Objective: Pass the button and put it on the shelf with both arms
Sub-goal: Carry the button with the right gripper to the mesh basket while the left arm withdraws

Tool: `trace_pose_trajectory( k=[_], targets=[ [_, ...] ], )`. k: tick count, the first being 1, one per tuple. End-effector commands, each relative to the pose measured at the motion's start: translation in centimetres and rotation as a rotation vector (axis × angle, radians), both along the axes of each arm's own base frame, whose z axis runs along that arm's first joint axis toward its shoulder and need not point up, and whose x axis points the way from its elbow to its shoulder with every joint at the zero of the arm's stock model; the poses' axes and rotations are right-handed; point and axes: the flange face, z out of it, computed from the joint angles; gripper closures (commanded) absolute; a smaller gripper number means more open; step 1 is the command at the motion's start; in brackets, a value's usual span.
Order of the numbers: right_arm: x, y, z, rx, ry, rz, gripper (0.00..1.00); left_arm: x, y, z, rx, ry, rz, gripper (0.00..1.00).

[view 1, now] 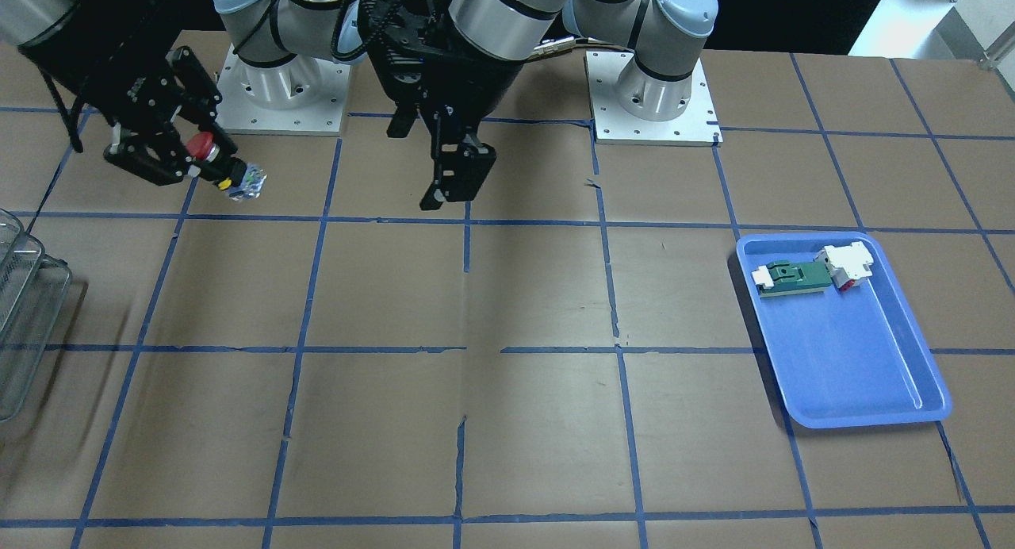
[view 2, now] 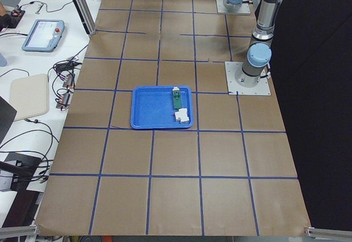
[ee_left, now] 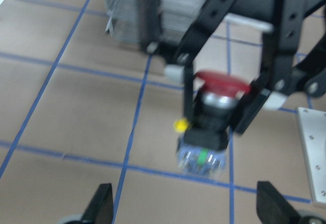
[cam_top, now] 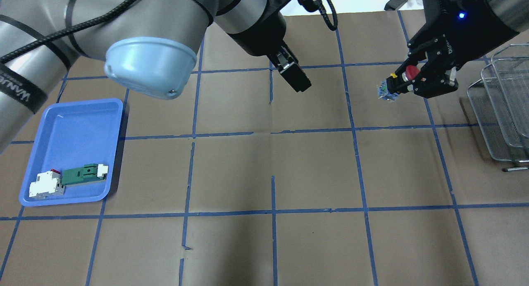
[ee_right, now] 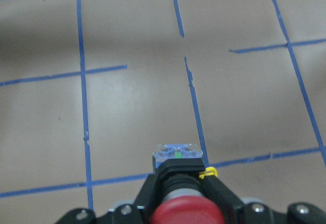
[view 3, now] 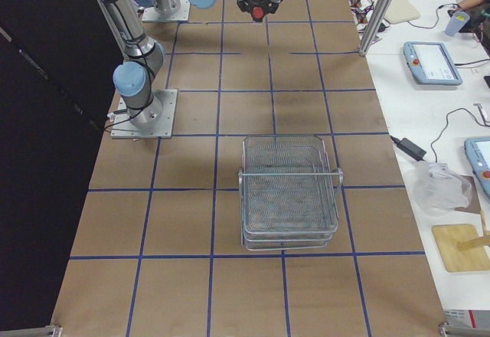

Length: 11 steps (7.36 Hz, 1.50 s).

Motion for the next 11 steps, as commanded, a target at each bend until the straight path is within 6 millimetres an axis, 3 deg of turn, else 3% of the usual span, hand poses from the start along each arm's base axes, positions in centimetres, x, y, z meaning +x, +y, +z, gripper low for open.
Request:
trace_pose_trajectory(
  k=[1,3,4,5,6,7,8,10,11],
  targets=[
    [-9.2,-4.0,-1.5,-0.108,0.23,-0.06,1.0,4.8,-0.2,0.0,0.023,-0.189,0.246,0.0],
    [-14.1,-6.1,-3.4,-0.107,0.33,-0.061,1.0,9.3,-0.3,-0.1,0.079,-0.271,0.364,0.0],
    [-17.5,-6.8,-3.8,-0.084,0.414,-0.089,1.0,11.9,-0.5,0.1,0.109,-0.296,0.411,0.0],
    [-20.0,-8.5,-5.6,-0.032,0.47,-0.033,1.0,13.7,-0.9,0.2,0.124,-0.3,0.445,0.0],
    [-22.6,-9.5,-6.7,-0.019,0.472,-0.031,1.0,14.2,-0.6,0.3,0.127,-0.3,0.454,0.0],
    [-27.0,-9.1,-7.7,-0.004,0.458,-0.059,1.0,14.4,0.0,0.0,0.133,-0.302,0.456,0.0],
    [-29.0,-8.7,-8.2,0.011,0.452,-0.072,1.0,15.0,0.1,-0.3,0.157,-0.294,0.549,0.0],
    [-30.7,-8.2,-8.9,0.025,0.456,-0.06,1.0,15.5,0.1,-0.3,0.214,-0.256,0.836,0.0],
    [-31.2,-7.9,-8.7,0.026,0.46,-0.067,0.89,15.6,0.1,-0.2,0.23,-0.25,0.894,0.0]
  ],
)
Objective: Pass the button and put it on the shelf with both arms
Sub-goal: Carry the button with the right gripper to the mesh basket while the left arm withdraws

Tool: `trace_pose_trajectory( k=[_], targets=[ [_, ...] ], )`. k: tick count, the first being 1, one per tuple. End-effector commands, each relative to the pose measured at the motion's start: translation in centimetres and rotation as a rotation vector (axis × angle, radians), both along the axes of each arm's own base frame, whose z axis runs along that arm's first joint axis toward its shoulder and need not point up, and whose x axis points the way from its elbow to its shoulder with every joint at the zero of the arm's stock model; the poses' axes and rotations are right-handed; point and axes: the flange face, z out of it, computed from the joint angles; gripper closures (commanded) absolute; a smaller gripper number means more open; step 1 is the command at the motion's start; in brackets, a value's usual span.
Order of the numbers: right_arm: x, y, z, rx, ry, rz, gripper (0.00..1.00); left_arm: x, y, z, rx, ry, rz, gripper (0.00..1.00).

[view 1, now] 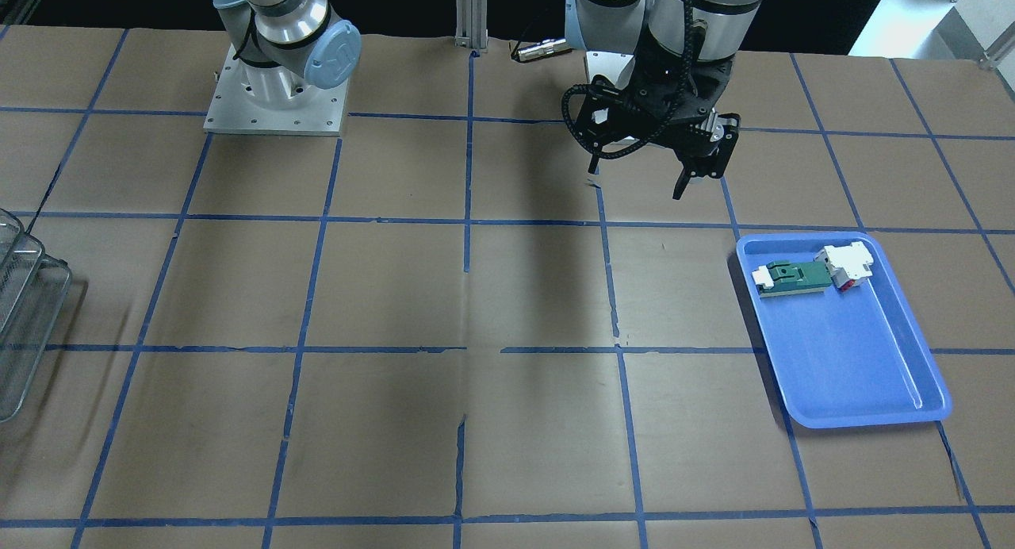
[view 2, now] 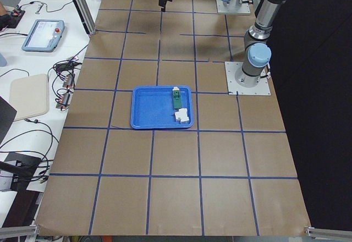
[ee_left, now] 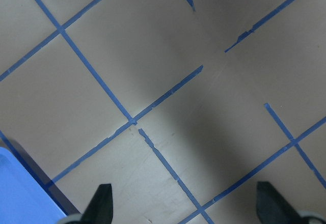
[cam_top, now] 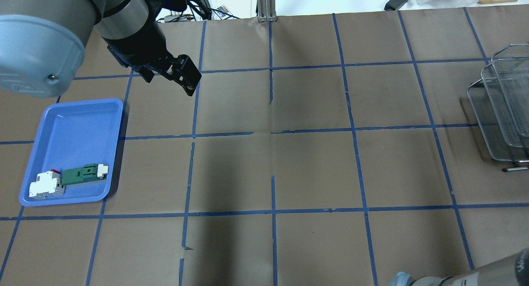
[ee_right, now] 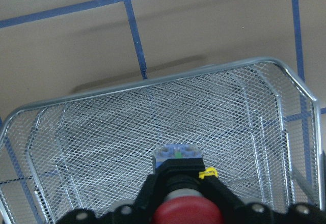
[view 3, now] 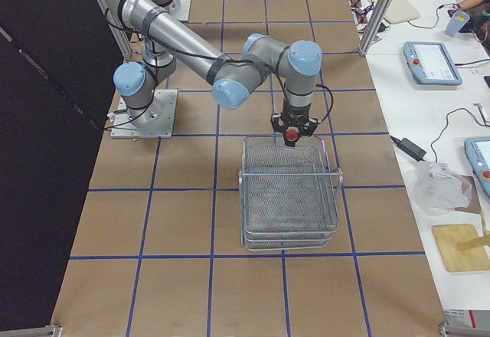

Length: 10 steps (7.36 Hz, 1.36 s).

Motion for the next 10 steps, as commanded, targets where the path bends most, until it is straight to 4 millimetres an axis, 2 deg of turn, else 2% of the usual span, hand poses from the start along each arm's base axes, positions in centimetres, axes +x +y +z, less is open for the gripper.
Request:
trace_pose_trajectory(
  k=[1,2,3,4,5,6,7,9,10],
  targets=[
    [-1.3,0.4,-0.8,0.014,-0.005,0.017,0.74,0.2,0.1,0.7,0.039,0.007,0.188,0.0],
    [-1.8,0.5,-1.3,0.023,-0.009,0.016,0.46,0.1,0.4,1.0,0.039,0.009,0.219,0.0],
    [-1.7,0.5,-1.6,0.02,-0.02,0.01,0.08,0.2,0.5,1.1,0.037,0.008,0.224,0.0],
    [-1.7,0.8,-1.0,0.019,-0.007,-0.015,0.0,0.2,0.5,1.1,0.038,0.014,0.225,0.0],
    [-1.2,0.9,-0.5,0.01,-0.008,-0.083,0.0,0.3,0.5,1.2,0.034,0.014,0.22,0.0],
    [0.0,1.5,1.6,-0.02,-0.003,-0.142,0.0,0.2,0.6,1.5,0.026,0.01,0.219,0.0],
    [3.9,2.1,3.8,-0.021,-0.015,-0.198,0.0,0.5,0.7,1.9,0.017,0.01,0.225,0.0],
    [15.8,4.1,6.2,-0.013,-0.036,-0.348,0.0,0.3,0.7,1.7,0.023,0.023,0.224,0.0],
    [21.8,6.4,7.0,-0.038,-0.036,-0.406,0.0,0.3,0.9,1.3,0.029,0.022,0.224,0.0]
  ],
)
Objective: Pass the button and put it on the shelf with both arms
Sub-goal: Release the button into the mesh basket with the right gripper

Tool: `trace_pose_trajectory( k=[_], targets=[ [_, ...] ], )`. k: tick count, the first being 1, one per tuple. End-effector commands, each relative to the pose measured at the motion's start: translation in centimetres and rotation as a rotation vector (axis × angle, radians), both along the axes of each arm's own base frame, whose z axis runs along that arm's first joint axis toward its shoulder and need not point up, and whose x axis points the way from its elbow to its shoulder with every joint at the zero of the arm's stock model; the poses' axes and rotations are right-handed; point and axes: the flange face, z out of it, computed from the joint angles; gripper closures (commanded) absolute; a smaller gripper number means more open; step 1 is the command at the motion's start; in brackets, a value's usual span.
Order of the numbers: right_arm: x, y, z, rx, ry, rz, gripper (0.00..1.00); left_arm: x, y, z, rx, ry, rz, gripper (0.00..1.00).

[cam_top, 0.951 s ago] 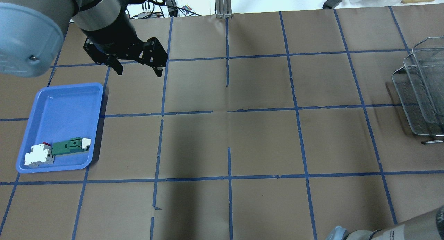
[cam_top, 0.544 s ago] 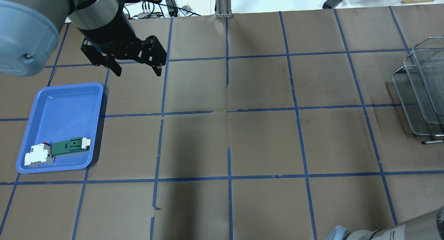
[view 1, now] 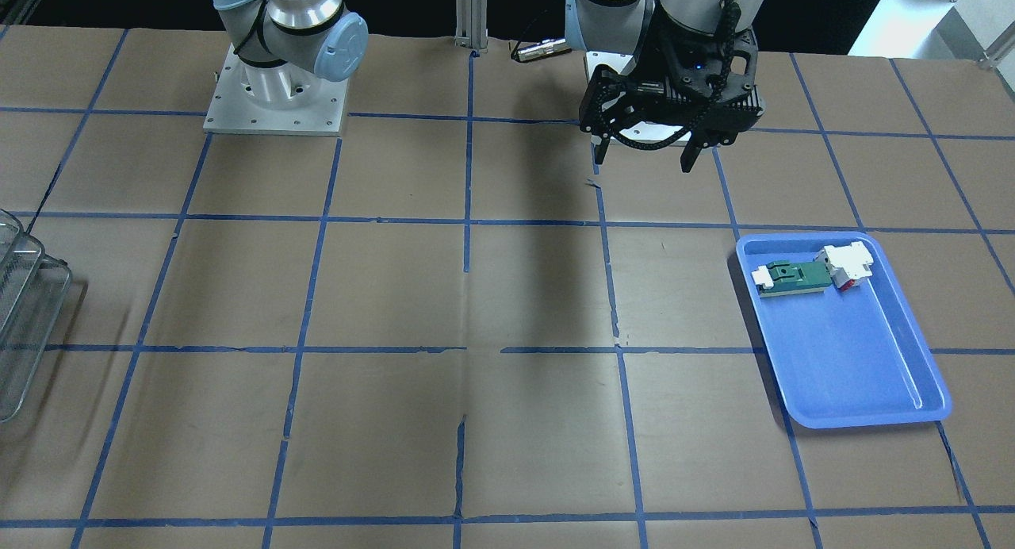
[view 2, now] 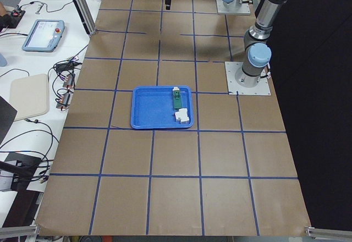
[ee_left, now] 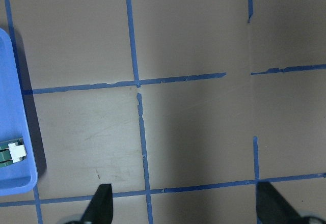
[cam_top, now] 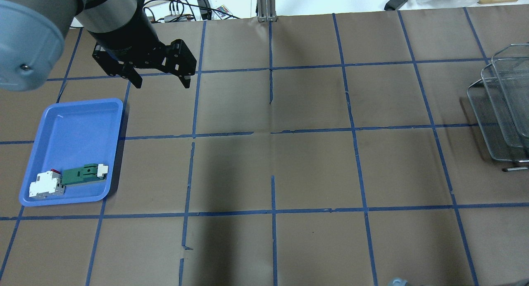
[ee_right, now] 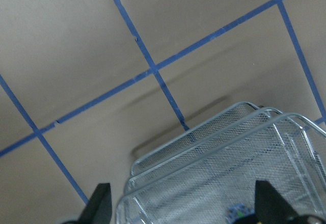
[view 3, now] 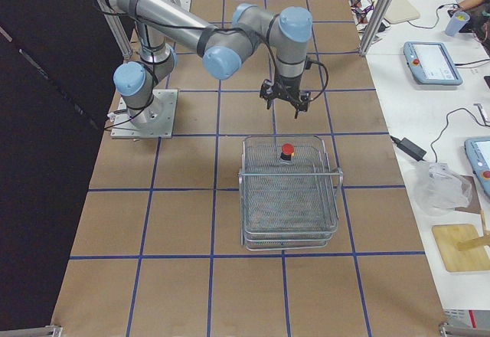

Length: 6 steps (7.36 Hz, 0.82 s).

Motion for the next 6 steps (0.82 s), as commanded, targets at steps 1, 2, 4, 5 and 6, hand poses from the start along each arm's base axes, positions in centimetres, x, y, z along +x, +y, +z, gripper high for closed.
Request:
trace_pose_trajectory(
  k=[1,2,4,5,6],
  targets=[
    [13.5,5.1,1.9,-0.05,-0.009,-0.207,0.0,-0.1,0.1,-0.4,0.008,0.005,0.002,0.0],
    [19.3,5.9,2.6,-0.085,-0.025,-0.282,0.0,-0.1,0.2,-0.5,0.008,0.002,0.002,0.0],
    [26.4,6.2,3.5,-0.117,-0.077,-0.515,0.0,0.1,0.1,-0.7,0.011,-0.006,0.002,0.0],
    [27.4,4.6,4.2,-0.116,-0.107,-0.607,0.0,0.1,0.1,-0.5,0.007,-0.008,0.001,0.0],
    [27.7,3.0,4.4,-0.077,-0.11,-0.754,0.0,0.1,0.0,-0.2,0.0,-0.01,-0.002,0.0]
  ],
)
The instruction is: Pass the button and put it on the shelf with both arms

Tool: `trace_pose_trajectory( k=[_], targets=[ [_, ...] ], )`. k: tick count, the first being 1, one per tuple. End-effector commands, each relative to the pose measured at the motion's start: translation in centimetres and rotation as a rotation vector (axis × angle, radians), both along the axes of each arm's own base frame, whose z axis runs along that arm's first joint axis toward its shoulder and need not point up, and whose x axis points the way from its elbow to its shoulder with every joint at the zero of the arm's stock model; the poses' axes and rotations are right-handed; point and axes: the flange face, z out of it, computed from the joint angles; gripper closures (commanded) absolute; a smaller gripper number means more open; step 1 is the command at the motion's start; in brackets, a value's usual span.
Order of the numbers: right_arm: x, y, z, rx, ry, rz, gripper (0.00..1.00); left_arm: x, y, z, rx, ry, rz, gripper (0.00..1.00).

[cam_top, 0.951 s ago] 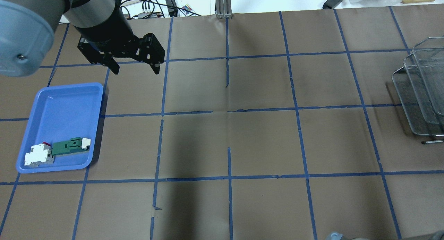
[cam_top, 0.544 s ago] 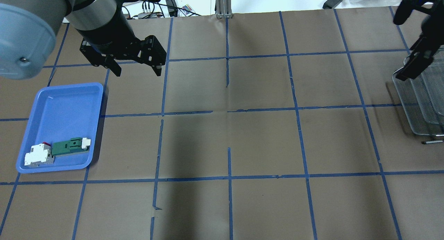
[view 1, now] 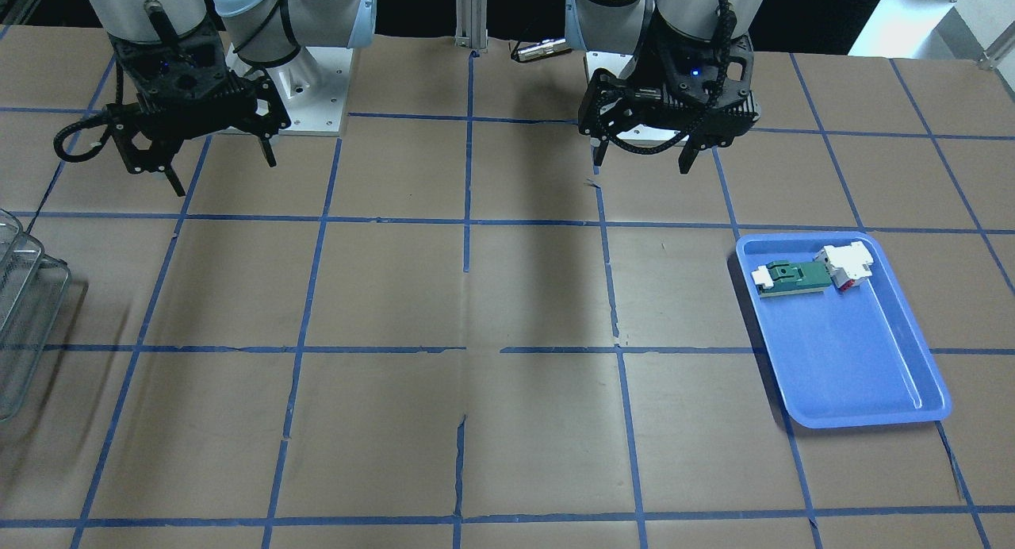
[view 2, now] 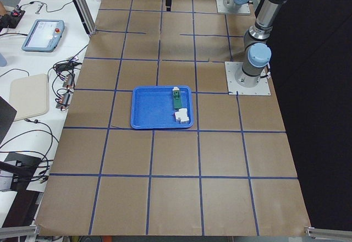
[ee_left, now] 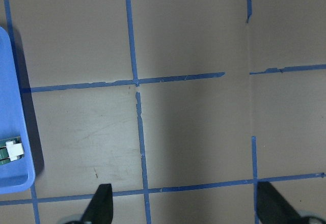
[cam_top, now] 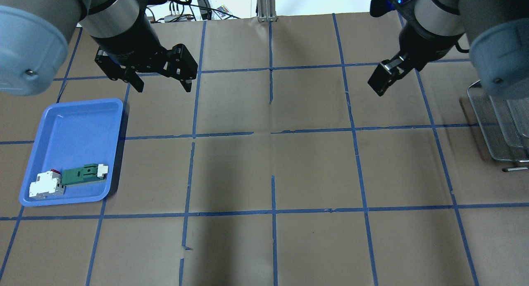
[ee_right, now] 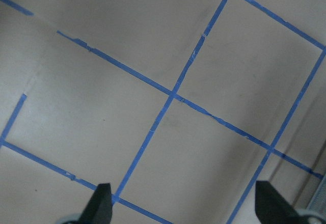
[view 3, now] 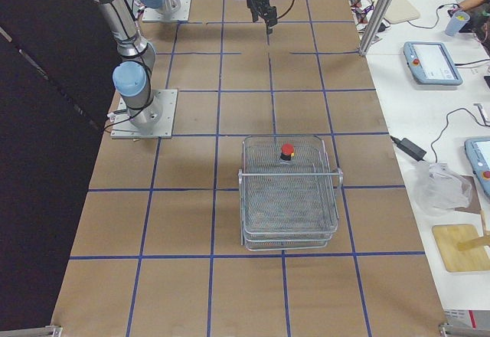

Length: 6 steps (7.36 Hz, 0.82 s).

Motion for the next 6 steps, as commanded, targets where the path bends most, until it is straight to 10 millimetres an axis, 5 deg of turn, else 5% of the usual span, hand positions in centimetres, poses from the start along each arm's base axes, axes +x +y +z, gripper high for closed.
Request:
trace_pose_trajectory(
  k=[1,4,6],
  targets=[
    [1.2,-3.4,0.8,0.046,-0.02,-0.212,0.0,0.0,0.0,0.3,-0.007,-0.002,-0.003,0.0],
    [0.5,-2.6,-0.2,0.144,-0.003,-0.404,0.0,-0.1,0.0,-0.2,0.004,0.007,0.0,0.0],
    [0.2,-1.7,2.0,0.079,-0.021,-0.408,0.0,0.0,0.0,-0.1,0.002,0.004,0.006,0.0]
  ],
)
